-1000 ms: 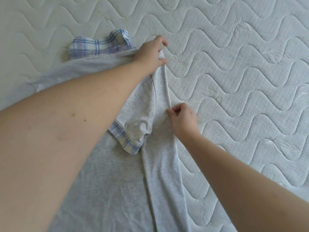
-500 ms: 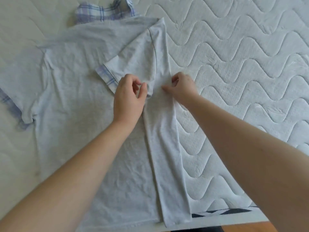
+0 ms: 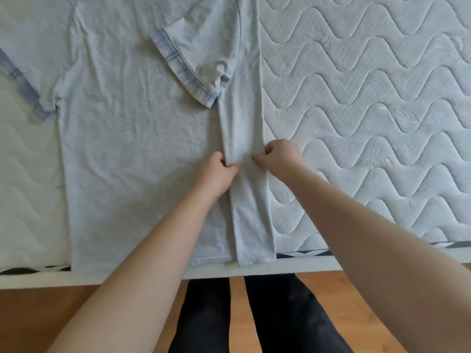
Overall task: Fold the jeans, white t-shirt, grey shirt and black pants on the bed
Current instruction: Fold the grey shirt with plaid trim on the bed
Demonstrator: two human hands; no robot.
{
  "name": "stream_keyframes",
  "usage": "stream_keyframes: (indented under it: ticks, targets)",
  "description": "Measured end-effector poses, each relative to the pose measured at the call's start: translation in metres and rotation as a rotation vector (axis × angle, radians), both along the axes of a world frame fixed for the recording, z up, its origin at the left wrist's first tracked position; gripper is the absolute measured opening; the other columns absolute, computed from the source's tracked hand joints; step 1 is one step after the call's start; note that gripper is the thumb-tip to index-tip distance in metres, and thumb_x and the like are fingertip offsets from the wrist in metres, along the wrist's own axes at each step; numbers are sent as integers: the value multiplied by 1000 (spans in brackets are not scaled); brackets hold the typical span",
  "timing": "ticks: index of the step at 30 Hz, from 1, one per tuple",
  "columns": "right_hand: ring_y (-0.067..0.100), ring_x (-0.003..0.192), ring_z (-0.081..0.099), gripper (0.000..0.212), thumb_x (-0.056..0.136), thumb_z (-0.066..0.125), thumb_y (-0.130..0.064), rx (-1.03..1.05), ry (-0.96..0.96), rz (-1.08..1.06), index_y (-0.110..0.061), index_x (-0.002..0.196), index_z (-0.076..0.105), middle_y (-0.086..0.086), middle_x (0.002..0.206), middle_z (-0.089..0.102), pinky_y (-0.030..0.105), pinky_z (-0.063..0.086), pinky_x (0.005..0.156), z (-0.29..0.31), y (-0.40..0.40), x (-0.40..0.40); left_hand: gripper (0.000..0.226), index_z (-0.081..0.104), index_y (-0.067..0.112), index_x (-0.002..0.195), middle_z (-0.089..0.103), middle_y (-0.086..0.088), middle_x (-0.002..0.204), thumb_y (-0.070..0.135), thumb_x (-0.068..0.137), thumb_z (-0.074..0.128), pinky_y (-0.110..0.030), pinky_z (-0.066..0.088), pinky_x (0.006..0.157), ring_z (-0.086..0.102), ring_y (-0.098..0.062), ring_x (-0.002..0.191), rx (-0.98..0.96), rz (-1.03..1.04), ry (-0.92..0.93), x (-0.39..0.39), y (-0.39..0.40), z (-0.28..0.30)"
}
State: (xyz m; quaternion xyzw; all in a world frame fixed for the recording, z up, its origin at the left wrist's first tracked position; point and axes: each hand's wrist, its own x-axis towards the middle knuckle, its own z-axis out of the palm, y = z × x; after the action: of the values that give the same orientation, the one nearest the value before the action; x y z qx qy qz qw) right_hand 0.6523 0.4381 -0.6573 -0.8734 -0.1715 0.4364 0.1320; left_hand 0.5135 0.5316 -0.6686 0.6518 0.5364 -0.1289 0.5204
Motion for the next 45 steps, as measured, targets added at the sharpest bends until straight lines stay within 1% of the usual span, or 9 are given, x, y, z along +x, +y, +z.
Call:
stream_keyframes:
  ticks: [5,8,11,18,25,30,35,42,45]
  targets:
    - [11,61,55,25,85,66,-41,37,3,-62,-23,69,59,-5,66,62,26,35,49,-5,-44,-34,19,61,17,100,73,-9,101,21,87,74,-42,55,90,69,-27,95,-254,43,-87,-35,-32,-8]
    - [0,60,50,26,87,65,-44,77,-49,-80,-28,69,56,-13,64,57,22,30,48,-9,-65,-56,30,54,18,68,59,1,62,32,89,71,-27,41,54,58,-21,61,-3,-27,-36,-57,-46,-15]
    - [-4,65,48,19,89,63,-49,124,-114,-212,-33,80,58,-20,70,56,18,29,52,-8,-82,-77,51,38,17,57,41,4,49,46,89,67,-31,27,46,37,-15,48,165,23,-19,-67,-57,-11]
    - [13,59,48,41,88,63,-50,-15,-19,-65,-20,65,46,-8,59,49,28,27,47,0,-112,-113,18,61,16,102,72,-8,110,22,89,72,-40,54,91,68,-22,97,-318,-51,-52,-93,-78,2]
    - [12,74,60,34,85,66,-53,2,113,-167,-23,95,53,-11,85,60,26,41,52,-1,-127,-133,28,63,9,99,70,-8,95,35,99,53,-43,54,83,66,-26,89,-55,-11,-22,-118,-97,6]
    - [18,56,50,51,84,64,-58,-91,53,-157,-17,63,43,-1,60,50,32,36,52,0,-134,-150,22,62,11,100,70,-7,93,32,96,61,-39,57,79,67,-24,86,-65,33,-32,-131,-101,7]
    - [14,61,53,44,84,66,-55,-107,4,-212,-20,67,47,-4,66,57,30,36,51,3,-144,-165,13,56,18,92,68,-2,71,29,98,58,-21,50,46,64,-5,51,-26,-56,34,-141,-102,4]
    - [18,56,47,57,93,47,-60,-171,-26,-239,-18,55,39,-2,54,45,31,29,49,8,-142,-166,20,55,24,97,59,15,79,44,94,59,-24,46,58,58,-3,69,165,-111,-3,-128,-97,1]
    - [20,65,52,53,97,41,-55,-58,-64,-308,-14,65,49,-1,60,51,32,33,52,7,-142,-165,40,58,16,120,64,7,101,43,91,65,-26,49,75,62,-11,87,-20,173,-130,-101,-86,-1]
